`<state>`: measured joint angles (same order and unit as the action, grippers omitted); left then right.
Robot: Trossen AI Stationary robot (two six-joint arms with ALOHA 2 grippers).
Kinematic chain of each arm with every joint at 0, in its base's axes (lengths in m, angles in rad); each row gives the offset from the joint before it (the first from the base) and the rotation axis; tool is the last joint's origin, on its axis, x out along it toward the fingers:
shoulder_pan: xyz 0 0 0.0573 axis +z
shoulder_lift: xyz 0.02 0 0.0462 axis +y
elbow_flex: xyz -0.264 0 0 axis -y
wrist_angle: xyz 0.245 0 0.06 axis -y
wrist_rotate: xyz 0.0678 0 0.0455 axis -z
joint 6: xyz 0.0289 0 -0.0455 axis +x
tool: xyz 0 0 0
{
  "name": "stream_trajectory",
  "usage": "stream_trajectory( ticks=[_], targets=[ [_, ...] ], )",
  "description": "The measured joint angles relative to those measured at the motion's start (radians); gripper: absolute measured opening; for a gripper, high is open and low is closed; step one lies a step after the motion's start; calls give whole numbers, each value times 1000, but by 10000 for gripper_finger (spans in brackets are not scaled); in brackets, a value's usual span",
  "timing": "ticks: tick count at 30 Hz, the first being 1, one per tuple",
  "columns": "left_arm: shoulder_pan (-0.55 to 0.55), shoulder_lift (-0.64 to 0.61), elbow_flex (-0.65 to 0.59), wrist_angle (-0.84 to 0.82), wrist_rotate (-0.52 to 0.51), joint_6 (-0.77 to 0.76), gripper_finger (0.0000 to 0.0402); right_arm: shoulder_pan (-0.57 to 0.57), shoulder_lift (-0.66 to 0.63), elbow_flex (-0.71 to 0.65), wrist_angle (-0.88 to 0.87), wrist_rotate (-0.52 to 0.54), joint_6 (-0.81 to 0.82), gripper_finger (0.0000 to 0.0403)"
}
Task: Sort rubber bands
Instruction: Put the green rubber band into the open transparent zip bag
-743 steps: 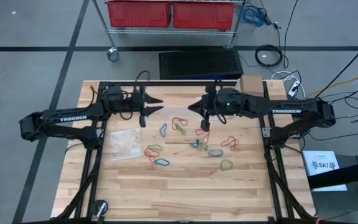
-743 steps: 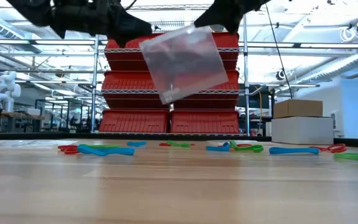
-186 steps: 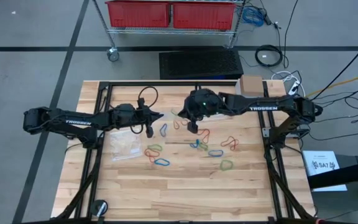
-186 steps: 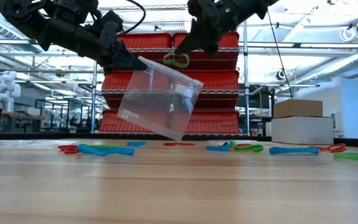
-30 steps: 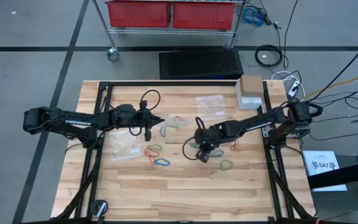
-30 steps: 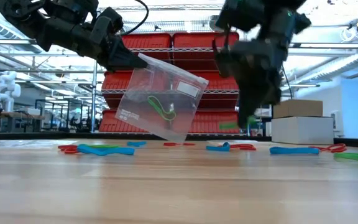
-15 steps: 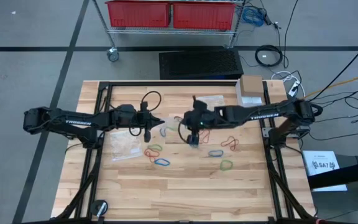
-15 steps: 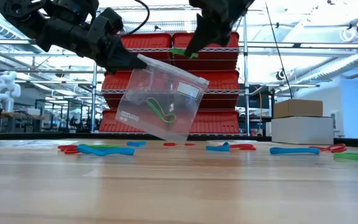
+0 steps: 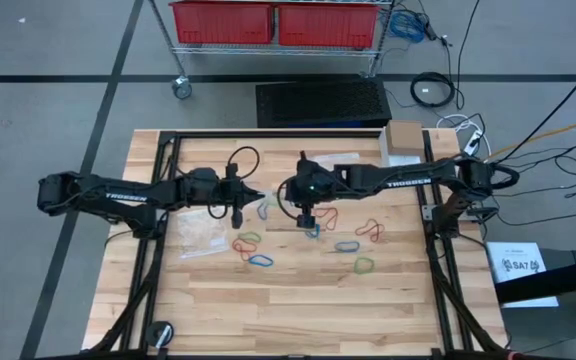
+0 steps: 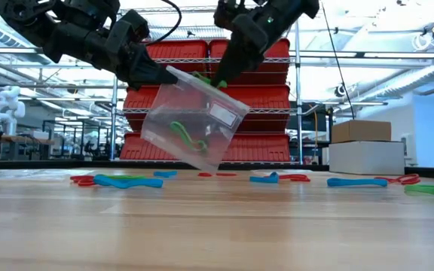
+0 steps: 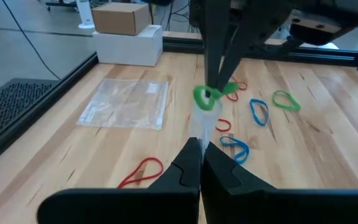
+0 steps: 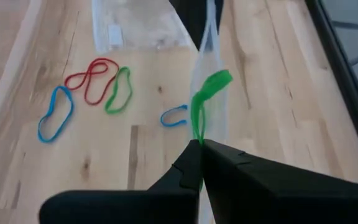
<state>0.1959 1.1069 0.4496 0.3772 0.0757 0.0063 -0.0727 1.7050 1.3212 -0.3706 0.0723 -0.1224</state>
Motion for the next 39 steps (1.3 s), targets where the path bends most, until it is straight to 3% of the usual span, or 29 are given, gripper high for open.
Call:
stream_trajectory(
  ticks=[8, 14, 21, 30, 39],
  targets=[
    [0, 0, 0, 3, 0, 0, 0, -33, 16, 0, 9, -6, -1, 0],
    [0, 0, 0, 6, 0, -1, 0, -51, 46, 0, 22, -80, 6, 6],
    [0, 0, 0, 5, 0, -1, 0, -51, 44, 62, -21, -79, 33, 77],
    [0, 0, 0, 2, 0, -1, 0, -51, 38, 178, -217, -79, 92, 189],
    [0, 0, 0, 0, 0, -1, 0, -50, -52, 224, -491, -75, 132, 218]
  ],
)
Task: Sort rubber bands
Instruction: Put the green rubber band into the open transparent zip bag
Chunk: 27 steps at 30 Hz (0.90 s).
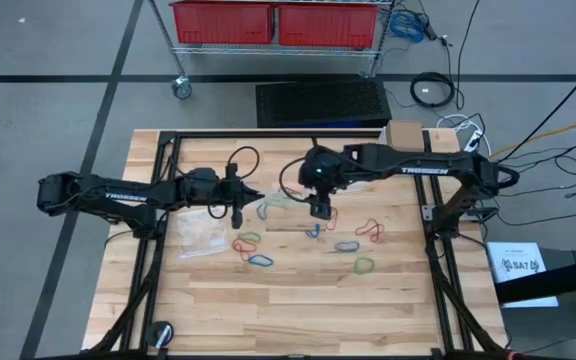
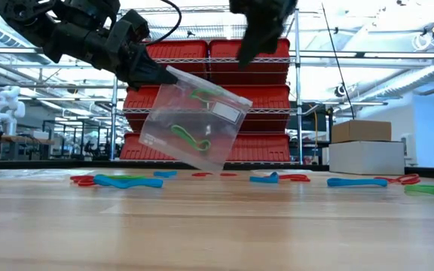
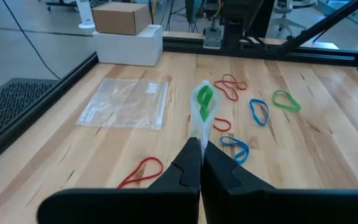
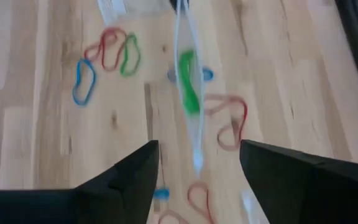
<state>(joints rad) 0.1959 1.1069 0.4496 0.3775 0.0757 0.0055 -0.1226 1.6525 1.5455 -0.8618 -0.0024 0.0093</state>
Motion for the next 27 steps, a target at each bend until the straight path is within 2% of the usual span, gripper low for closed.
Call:
stream_trajectory(
  ticks=[3, 5, 9, 13, 18, 22, 27],
  targets=[
    [0, 0, 0, 3, 0, 0, 0, -3, -36, -68, 9, 0, 10, 213],
    [0, 0, 0, 6, 0, 0, 0, -8, -62, -139, 78, -1, 25, 211],
    [0, 0, 0, 15, 0, 0, 0, -20, -110, -319, 279, 8, 73, 208],
    [1, 0, 0, 31, 0, 0, 0, -22, -143, -489, 558, 4, 123, 208],
    [1, 0, 0, 36, 0, -9, 0, -21, -141, -613, 783, 0, 169, 195],
    [13, 0, 0, 43, 0, -26, 0, -22, -138, -650, 848, 1, 193, 142],
    [30, 0, 0, 56, 0, -27, 0, -22, -138, -651, 899, 4, 188, 26]
  ],
)
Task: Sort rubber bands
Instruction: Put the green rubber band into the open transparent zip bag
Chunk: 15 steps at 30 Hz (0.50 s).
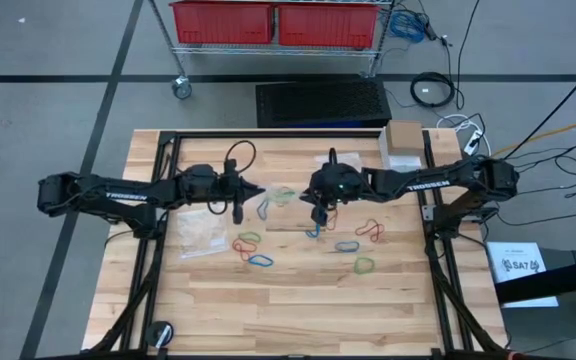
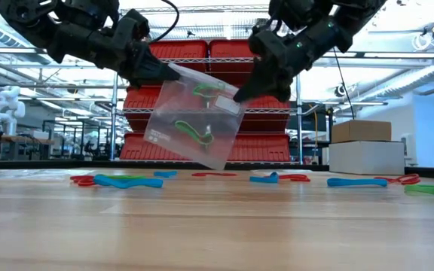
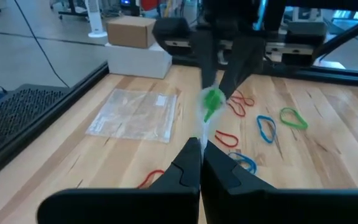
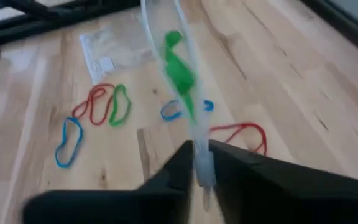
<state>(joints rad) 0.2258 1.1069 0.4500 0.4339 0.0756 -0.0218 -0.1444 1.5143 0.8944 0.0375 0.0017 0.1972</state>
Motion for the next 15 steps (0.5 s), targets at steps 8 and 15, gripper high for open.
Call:
stream_trajectory(
  ticks=[8, 15],
  targets=[
    [-3, 0, 0, 35, 0, -26, 0, -16, 0, 39, 33, -1, -23, 11],
    [-5, 22, 0, 79, 0, -33, 0, -26, 0, 82, 8, -14, -53, 6]
  ],
)
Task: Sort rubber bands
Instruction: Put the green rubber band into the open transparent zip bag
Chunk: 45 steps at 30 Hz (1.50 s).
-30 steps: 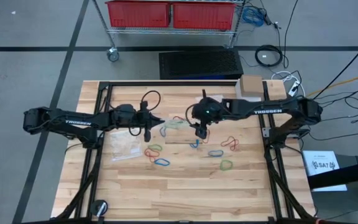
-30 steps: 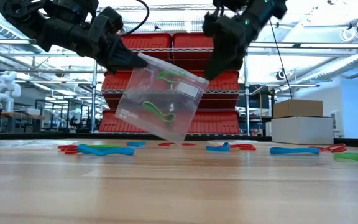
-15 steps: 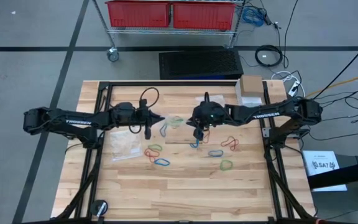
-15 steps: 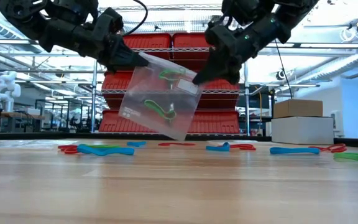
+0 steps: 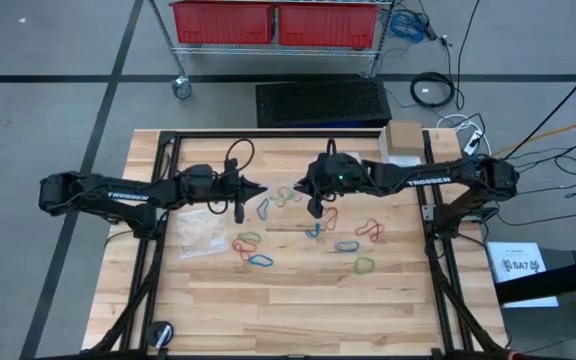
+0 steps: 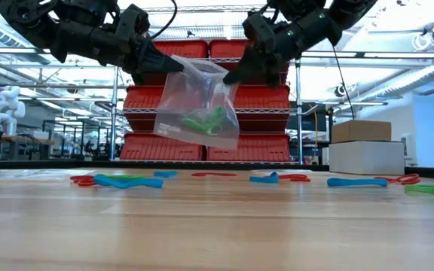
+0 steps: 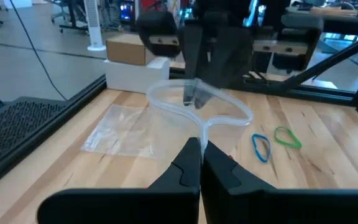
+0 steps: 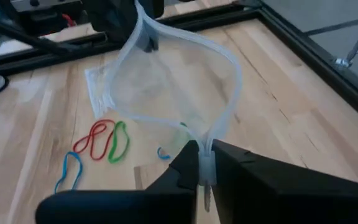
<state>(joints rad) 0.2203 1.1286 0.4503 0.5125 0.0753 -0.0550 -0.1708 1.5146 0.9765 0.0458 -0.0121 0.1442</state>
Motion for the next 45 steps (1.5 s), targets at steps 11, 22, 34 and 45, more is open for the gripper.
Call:
stream_trajectory(
  ticks=[11, 22, 34, 45],
  targets=[
    [-1, 134, 0, 119, -1, -19, 0, -7, 0, 99, -193, -19, -51, 9],
    [17, 145, 0, 139, -7, -15, 0, -7, -7, 98, -343, -16, -10, 105],
    [16, 144, 0, 139, -6, -11, 0, 29, -202, 98, -687, -81, 13, 207],
    [16, 144, 0, 162, -6, -11, 0, 318, -144, 98, -982, -113, 320, 211]
  ],
)
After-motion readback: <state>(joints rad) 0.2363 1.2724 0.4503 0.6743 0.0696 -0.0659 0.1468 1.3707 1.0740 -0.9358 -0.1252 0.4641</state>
